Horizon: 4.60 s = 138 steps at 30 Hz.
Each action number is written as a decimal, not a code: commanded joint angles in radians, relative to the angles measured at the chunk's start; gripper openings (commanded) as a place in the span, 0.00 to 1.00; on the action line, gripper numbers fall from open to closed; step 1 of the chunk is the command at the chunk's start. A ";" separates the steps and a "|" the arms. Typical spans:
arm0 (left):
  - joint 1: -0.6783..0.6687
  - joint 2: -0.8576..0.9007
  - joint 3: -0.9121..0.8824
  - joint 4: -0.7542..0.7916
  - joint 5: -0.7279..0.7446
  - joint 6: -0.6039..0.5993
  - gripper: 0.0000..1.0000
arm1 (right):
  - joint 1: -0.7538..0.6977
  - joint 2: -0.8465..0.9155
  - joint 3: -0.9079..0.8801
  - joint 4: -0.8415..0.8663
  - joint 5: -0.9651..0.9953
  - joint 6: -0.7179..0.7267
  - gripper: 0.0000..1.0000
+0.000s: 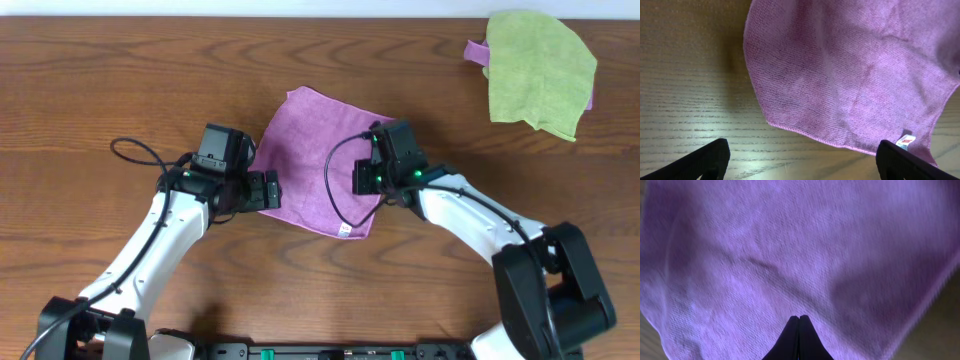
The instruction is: Fold the cloth
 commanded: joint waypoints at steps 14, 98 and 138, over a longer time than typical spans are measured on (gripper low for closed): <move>0.002 -0.004 -0.164 0.158 -0.021 -0.023 0.95 | -0.017 0.061 0.063 -0.016 -0.042 -0.044 0.01; -0.050 0.190 0.180 -0.045 -0.017 -0.072 0.06 | 0.005 0.205 0.061 -0.117 0.079 -0.159 0.01; -0.021 -0.045 -0.023 -0.152 -0.189 -0.140 0.94 | 0.004 0.205 0.061 -0.164 0.115 -0.167 0.01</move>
